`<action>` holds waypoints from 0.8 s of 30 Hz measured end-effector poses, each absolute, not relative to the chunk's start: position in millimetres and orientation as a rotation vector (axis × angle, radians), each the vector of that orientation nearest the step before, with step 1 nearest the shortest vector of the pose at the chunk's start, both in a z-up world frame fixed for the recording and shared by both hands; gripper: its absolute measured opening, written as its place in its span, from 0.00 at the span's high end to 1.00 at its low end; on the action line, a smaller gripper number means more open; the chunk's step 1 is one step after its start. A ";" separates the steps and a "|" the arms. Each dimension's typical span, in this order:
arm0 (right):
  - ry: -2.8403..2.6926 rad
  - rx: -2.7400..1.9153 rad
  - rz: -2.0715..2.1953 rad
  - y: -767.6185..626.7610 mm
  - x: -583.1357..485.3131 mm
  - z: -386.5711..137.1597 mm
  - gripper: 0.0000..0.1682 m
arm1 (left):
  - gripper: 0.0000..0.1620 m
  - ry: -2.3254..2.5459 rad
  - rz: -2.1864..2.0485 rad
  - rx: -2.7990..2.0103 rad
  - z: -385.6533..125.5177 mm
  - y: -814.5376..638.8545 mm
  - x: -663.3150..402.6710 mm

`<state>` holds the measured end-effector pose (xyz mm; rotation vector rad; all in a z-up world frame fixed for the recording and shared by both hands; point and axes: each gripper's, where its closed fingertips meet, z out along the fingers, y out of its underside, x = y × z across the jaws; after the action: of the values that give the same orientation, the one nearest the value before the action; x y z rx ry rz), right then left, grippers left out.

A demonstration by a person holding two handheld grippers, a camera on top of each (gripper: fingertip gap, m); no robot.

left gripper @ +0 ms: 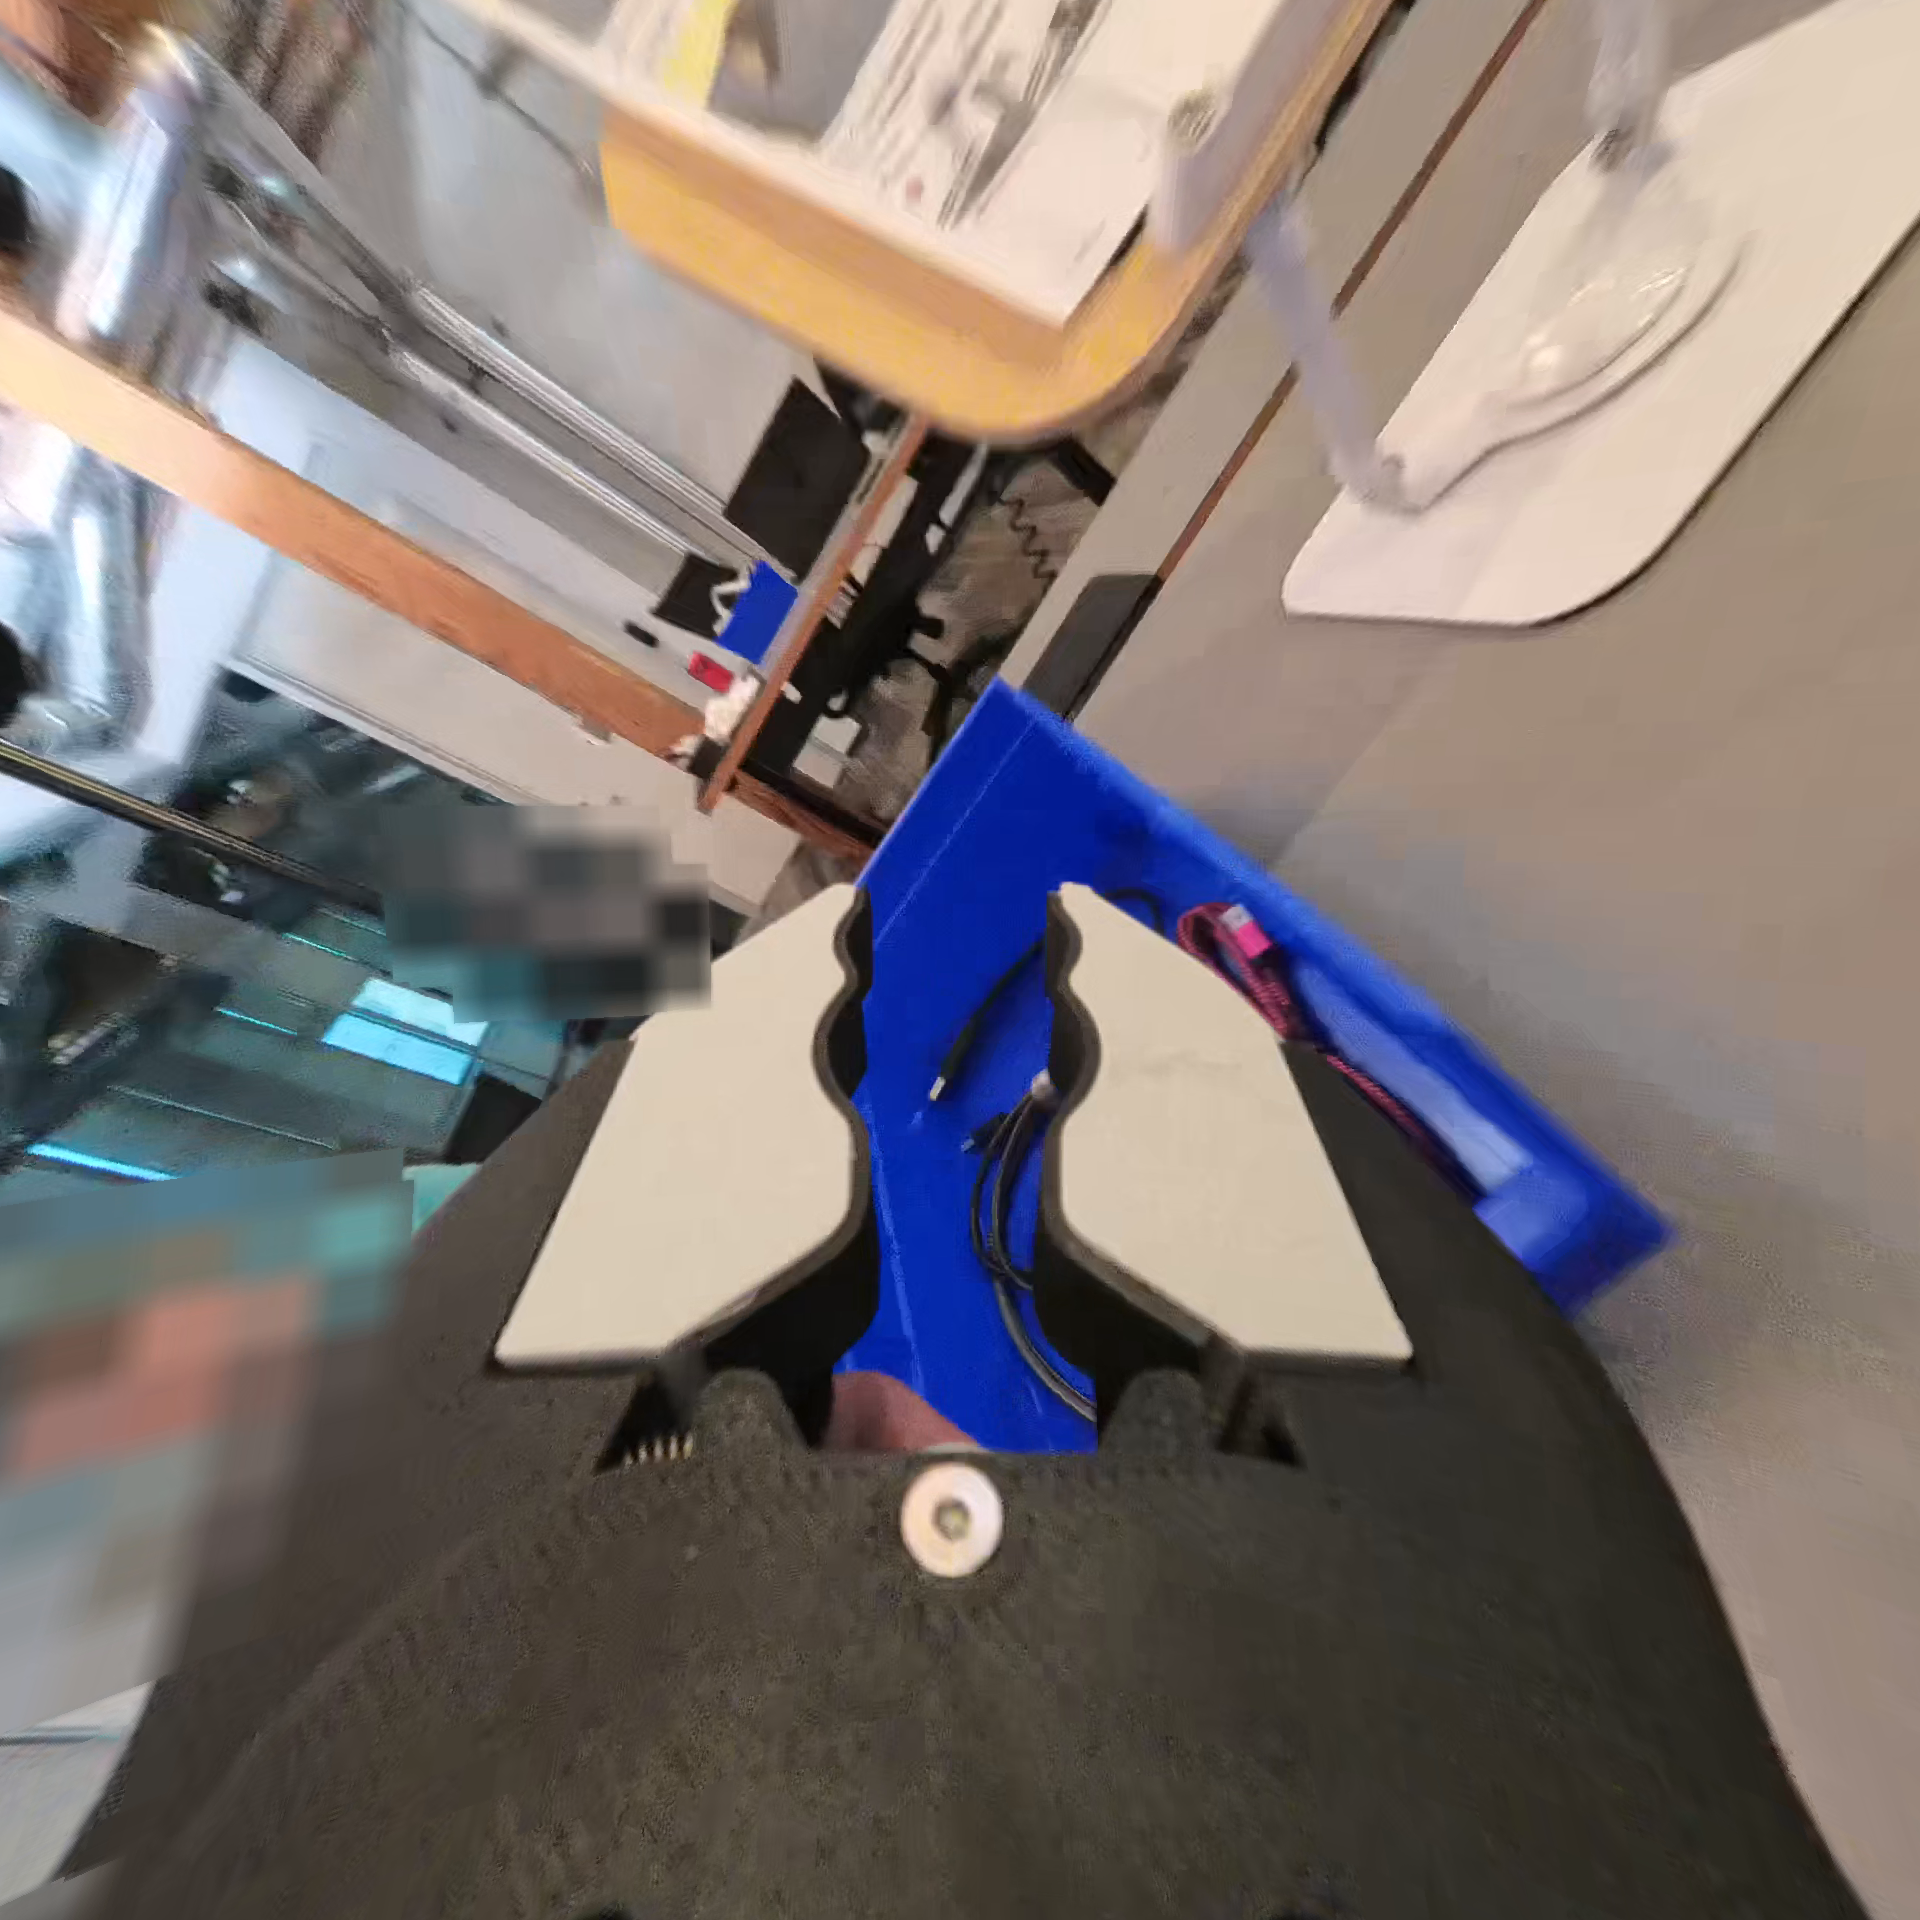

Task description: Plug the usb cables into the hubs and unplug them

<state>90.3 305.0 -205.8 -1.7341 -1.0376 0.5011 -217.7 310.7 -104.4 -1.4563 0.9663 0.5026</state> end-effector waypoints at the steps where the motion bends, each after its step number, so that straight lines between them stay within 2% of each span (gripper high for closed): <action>1: -1.038 -1.730 0.484 307.3 92.9 -206.7 1.00 | 0.82 0.962 0.471 -1.467 -105.5 324.6 -225.5; 2: -1.047 -1.734 0.476 308.7 94.5 -209.8 1.00 | 0.82 0.987 0.428 -1.533 -117.6 340.4 -230.9; 4: -1.050 -1.760 0.501 309.5 95.4 -217.1 1.00 | 0.77 1.094 0.378 -1.785 -166.3 371.0 -242.6; 6: -1.049 -1.775 0.498 311.0 97.3 -219.6 1.00 | 0.77 1.189 0.352 -1.909 -204.5 390.0 -244.5; 9: -1.056 -1.769 0.492 310.7 98.0 -219.7 1.00 | 0.73 1.224 0.277 -2.062 -243.2 404.9 -243.6; 10: -1.059 -1.767 0.493 310.3 97.8 -219.7 1.00 | 0.75 1.214 0.253 -2.091 -248.9 407.9 -241.8; 12: -1.061 -1.769 0.495 310.3 97.7 -220.0 1.00 | 0.77 1.212 0.209 -2.153 -258.0 412.1 -240.0; 16: -1.054 -1.769 0.508 310.5 98.2 -219.0 1.00 | 0.97 1.181 0.183 -2.235 -262.8 420.3 -243.8; 21: -1.038 -1.760 0.525 310.5 99.4 -216.1 1.00 | 0.98 1.166 0.184 -2.251 -259.8 420.9 -247.3; 24: -1.027 -1.756 0.537 310.8 100.6 -214.5 1.00 | 0.98 1.057 0.169 -2.166 -231.6 425.0 -252.3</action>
<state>100.6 310.8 -214.5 -1.7560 -1.0268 0.5367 -252.3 425.0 -231.6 -2.1664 1.0568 0.1686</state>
